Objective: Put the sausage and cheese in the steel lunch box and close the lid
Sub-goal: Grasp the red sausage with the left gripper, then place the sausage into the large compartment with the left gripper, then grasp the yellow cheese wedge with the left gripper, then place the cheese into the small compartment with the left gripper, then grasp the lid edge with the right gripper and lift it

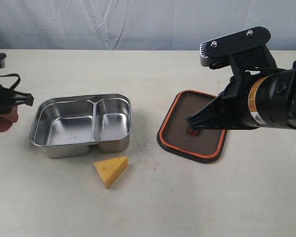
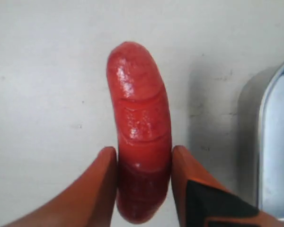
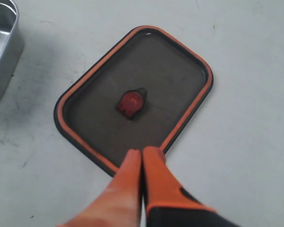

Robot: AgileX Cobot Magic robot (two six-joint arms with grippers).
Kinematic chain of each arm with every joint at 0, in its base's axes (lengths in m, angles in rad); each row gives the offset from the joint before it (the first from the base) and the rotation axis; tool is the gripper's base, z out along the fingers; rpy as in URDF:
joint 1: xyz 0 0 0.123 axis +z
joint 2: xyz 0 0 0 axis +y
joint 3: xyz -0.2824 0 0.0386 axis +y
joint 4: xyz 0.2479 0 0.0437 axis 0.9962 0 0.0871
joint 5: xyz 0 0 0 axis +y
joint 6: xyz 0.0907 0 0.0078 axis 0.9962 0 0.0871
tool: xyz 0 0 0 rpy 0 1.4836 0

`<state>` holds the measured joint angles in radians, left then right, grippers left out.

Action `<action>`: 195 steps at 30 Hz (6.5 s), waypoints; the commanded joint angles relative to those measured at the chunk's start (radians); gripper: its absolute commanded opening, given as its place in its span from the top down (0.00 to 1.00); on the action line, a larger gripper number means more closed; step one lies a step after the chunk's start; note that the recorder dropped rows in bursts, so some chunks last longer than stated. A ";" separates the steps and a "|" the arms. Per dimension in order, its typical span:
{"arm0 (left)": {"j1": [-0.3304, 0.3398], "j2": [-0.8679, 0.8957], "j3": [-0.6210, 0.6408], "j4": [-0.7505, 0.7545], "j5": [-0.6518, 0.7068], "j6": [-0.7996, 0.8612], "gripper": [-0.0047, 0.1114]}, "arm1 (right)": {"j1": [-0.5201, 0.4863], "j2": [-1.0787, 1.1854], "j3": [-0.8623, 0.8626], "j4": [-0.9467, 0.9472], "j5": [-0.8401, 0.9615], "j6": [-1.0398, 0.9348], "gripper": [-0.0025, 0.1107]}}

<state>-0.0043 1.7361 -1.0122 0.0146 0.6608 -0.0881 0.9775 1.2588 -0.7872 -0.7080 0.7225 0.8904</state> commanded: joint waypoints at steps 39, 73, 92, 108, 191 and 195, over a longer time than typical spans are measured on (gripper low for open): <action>-0.190 -0.131 -0.006 -0.546 0.200 0.571 0.55 | -0.001 -0.009 -0.002 0.018 -0.012 -0.001 0.98; -0.645 0.035 -0.006 -0.369 0.090 0.693 0.43 | -0.001 -0.009 -0.002 -0.014 0.034 -0.009 0.98; -0.645 0.127 -0.006 -0.336 0.080 0.667 0.86 | -0.001 -0.009 -0.002 -0.015 0.032 -0.009 0.98; -0.647 -0.019 -0.006 -0.380 0.138 0.664 0.96 | -0.001 -0.009 -0.002 -0.015 0.038 -0.009 0.98; -0.580 -0.246 -0.053 -0.020 0.036 0.147 0.96 | -0.528 0.612 -0.236 0.542 -0.195 -0.413 0.55; -0.580 -0.246 -0.053 -0.020 0.036 0.147 0.96 | -0.528 0.643 -0.254 0.544 -0.200 -0.413 0.55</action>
<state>-0.5872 1.4976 -1.0675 0.0000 0.6987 0.0653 0.4532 1.8834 -1.0258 -0.1645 0.5293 0.4850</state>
